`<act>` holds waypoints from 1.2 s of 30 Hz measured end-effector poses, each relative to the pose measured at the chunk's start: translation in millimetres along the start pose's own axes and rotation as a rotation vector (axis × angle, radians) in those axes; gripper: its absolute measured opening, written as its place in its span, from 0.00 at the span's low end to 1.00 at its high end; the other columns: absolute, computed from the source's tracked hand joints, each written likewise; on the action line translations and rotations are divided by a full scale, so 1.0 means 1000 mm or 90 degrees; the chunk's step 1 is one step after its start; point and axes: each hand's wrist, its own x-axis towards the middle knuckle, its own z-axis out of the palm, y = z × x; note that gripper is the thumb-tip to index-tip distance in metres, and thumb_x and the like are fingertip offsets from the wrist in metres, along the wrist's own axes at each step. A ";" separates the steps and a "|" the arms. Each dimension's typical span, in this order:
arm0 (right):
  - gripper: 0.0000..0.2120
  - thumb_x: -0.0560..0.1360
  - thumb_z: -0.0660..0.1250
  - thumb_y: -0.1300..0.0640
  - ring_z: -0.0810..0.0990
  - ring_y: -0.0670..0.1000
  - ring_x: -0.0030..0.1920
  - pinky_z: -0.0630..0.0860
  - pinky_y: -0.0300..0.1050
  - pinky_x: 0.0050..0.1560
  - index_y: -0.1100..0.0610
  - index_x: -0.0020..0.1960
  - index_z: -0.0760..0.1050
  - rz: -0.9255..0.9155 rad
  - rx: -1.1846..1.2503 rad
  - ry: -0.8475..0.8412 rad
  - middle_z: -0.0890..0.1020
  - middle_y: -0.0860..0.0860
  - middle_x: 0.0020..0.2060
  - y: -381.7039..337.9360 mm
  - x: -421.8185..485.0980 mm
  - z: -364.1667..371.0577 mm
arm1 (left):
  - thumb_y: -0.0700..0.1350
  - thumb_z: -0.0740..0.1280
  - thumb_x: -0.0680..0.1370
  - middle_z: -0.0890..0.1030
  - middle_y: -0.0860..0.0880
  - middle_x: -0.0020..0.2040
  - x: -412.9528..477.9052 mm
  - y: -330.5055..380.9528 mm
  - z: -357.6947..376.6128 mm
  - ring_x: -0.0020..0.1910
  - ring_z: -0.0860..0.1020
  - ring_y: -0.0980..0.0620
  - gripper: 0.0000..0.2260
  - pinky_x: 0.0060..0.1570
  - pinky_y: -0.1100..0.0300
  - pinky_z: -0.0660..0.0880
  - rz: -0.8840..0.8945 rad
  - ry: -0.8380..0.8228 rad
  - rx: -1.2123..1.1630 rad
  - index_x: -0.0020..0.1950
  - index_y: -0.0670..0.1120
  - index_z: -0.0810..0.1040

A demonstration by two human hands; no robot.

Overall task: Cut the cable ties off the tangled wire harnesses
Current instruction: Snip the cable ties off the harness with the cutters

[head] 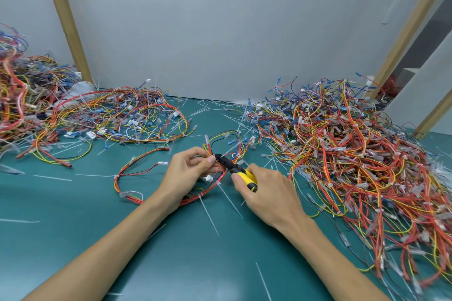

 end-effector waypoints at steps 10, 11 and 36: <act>0.25 0.76 0.56 0.32 0.74 0.56 0.34 0.73 0.51 0.36 0.53 0.37 0.70 0.018 0.009 -0.007 0.73 0.49 0.27 0.003 0.001 -0.005 | 0.35 0.67 0.78 0.85 0.38 0.44 -0.002 0.002 0.002 0.43 0.85 0.46 0.03 0.41 0.65 0.79 0.006 -0.001 0.009 0.44 0.39 0.76; 0.25 0.75 0.56 0.32 0.74 0.56 0.34 0.73 0.51 0.36 0.54 0.37 0.70 0.025 0.022 -0.009 0.73 0.50 0.26 0.004 0.001 -0.005 | 0.35 0.67 0.78 0.85 0.38 0.43 -0.002 0.002 0.002 0.42 0.85 0.46 0.03 0.41 0.65 0.79 0.007 -0.002 0.008 0.44 0.39 0.76; 0.22 0.74 0.53 0.31 0.74 0.48 0.43 0.68 0.44 0.41 0.46 0.53 0.75 -0.033 0.004 0.023 0.74 0.42 0.39 0.010 0.001 -0.002 | 0.34 0.66 0.78 0.85 0.39 0.45 0.003 -0.002 -0.002 0.42 0.85 0.47 0.06 0.48 0.61 0.81 -0.001 -0.008 -0.014 0.42 0.41 0.75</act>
